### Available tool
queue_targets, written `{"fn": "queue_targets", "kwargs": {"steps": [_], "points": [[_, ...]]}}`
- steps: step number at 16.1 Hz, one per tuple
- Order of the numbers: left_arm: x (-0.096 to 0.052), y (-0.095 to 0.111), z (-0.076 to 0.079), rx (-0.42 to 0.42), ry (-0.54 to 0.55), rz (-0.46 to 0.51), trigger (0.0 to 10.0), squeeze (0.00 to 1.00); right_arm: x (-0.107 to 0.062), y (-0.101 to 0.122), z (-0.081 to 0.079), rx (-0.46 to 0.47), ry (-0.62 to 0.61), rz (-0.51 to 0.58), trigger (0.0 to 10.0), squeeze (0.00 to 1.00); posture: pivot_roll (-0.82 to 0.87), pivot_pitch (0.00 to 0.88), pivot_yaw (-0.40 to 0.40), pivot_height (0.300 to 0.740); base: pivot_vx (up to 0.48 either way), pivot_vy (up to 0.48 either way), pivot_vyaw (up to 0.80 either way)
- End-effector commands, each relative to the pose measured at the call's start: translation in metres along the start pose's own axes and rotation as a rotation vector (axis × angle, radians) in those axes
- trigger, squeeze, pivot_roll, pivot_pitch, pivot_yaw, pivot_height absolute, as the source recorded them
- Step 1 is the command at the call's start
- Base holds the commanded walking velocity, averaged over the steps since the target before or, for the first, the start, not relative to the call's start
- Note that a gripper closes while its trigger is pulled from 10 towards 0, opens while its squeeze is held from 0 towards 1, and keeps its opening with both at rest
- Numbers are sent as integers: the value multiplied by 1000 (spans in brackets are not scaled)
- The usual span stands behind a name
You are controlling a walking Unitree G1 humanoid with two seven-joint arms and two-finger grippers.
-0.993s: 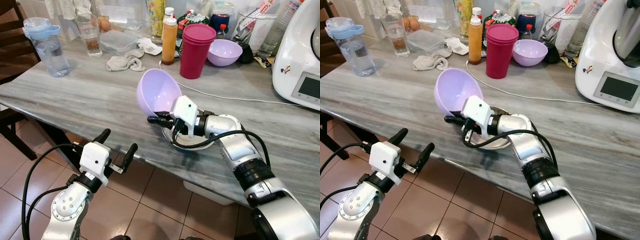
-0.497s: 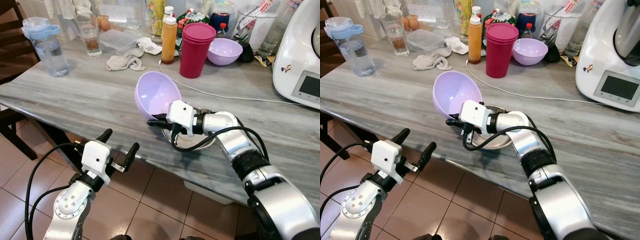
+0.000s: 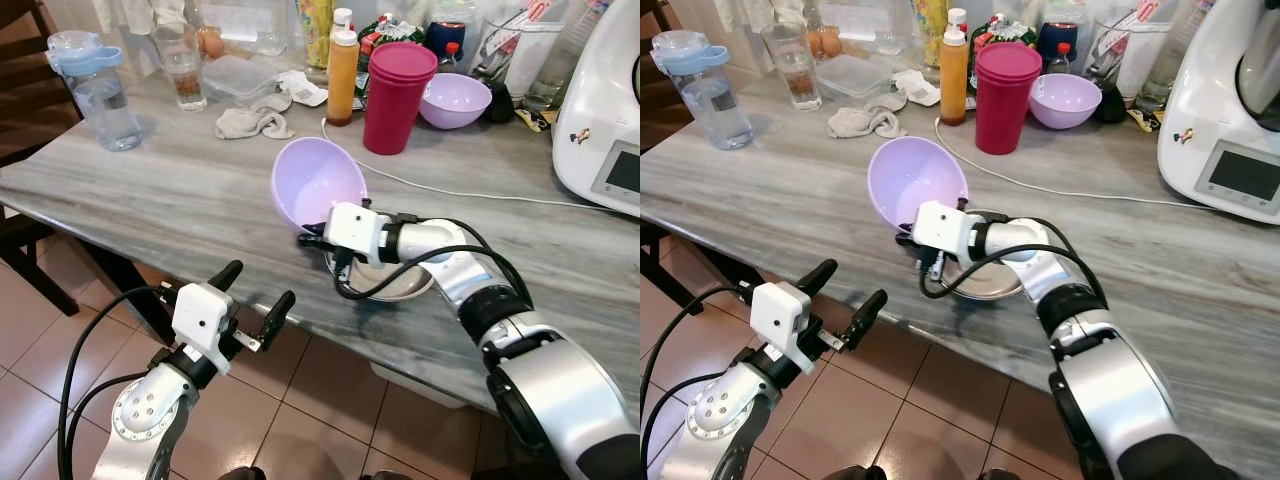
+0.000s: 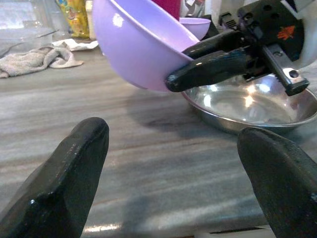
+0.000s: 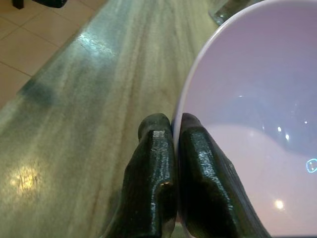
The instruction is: Setting the table
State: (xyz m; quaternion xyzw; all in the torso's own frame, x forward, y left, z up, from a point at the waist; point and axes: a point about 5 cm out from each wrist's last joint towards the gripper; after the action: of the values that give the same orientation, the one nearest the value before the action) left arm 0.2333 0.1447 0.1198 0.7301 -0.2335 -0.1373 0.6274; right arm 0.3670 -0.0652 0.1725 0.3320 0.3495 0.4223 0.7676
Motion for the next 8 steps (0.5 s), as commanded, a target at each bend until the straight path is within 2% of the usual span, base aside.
{"fn": "queue_targets", "kwargs": {"steps": [1, 8], "points": [[-2, 1, 1, 3, -12, -6, 10000, 0, 1, 5, 4, -37, 2, -3, 10000, 0, -26, 159, -17, 740, 0, 0, 0], [-6, 0, 0, 8, 13, -19, 10000, 0, -2, -2, 0, 43, 14, 26, 10000, 0, -10, 150, -23, 740, 0, 0, 0]]}}
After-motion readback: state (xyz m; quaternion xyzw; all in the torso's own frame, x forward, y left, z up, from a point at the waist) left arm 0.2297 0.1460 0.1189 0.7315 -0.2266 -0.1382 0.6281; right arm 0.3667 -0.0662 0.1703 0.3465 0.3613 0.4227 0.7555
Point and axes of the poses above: a point about 5 cm out from each wrist's last joint towards the gripper, its own x axis pointing out of the wrist towards the gripper, its own y axis along the axis of the wrist's last joint, z = x × y, and after that the axes turned 5 degrees about x, right-handed
